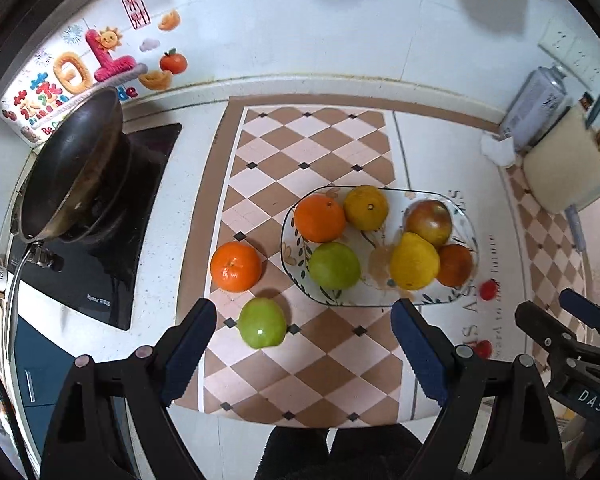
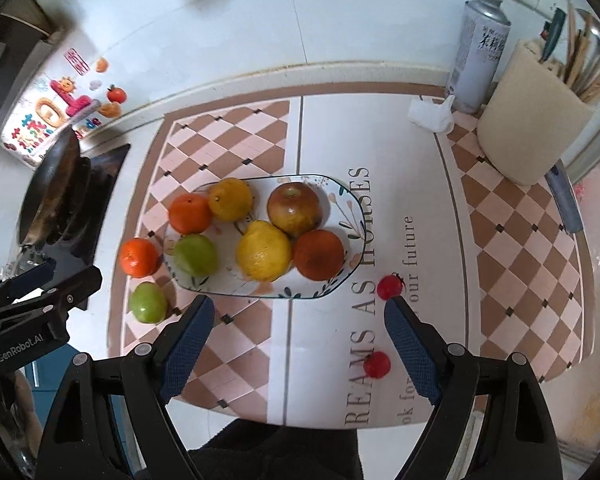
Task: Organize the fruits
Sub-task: 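Lift both open tools back from the plate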
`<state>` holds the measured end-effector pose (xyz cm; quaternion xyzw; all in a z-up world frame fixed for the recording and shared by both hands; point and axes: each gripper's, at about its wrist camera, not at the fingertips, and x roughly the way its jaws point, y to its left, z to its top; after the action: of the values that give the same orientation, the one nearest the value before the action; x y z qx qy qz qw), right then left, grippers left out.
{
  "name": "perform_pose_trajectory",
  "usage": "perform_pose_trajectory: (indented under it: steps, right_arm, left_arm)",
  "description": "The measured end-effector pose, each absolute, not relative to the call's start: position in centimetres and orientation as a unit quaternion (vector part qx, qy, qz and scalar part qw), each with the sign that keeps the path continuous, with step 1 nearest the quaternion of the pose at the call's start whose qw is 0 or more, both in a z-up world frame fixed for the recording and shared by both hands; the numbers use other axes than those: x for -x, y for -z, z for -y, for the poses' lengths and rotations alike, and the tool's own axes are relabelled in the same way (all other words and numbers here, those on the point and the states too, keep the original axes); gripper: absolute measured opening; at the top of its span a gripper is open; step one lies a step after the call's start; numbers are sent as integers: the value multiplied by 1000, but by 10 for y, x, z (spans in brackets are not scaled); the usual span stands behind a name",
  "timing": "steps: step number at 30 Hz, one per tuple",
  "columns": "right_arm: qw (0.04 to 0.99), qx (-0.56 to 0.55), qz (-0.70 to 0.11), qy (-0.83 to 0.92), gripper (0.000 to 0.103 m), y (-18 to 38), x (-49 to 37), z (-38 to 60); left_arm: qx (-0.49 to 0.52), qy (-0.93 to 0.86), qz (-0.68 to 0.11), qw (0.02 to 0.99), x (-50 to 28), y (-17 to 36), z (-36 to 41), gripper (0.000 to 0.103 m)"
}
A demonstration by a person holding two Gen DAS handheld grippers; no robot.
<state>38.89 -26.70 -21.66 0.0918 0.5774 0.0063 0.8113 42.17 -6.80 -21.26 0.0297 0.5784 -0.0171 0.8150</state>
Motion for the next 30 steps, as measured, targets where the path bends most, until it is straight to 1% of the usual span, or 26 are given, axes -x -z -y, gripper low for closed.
perform_pose_trajectory:
  steps: [7, 16, 22, 28, 29, 30]
  right_arm:
    - [831, -97, -548, -7, 89, 180, -352, 262]
    - [848, -95, -522, 3, 89, 149, -325, 262]
    - [852, -97, -514, 1, 89, 139, -316, 261]
    - [850, -120, -513, 9, 89, 142, -318, 269]
    - [849, -127, -513, 9, 89, 144, -320, 272]
    - [847, -134, -514, 10, 89, 147, -322, 274]
  left_arm:
    - [-29, 44, -551, 832, -391, 179, 73, 89]
    - [-35, 58, -527, 847, -364, 157, 78, 89]
    - [-32, 64, -522, 850, -356, 154, 81, 89]
    - [-34, 55, -516, 854, -358, 159, 80, 89]
    - [-37, 49, -515, 855, -360, 161, 80, 90]
    - [-39, 42, -511, 857, -362, 162, 78, 100]
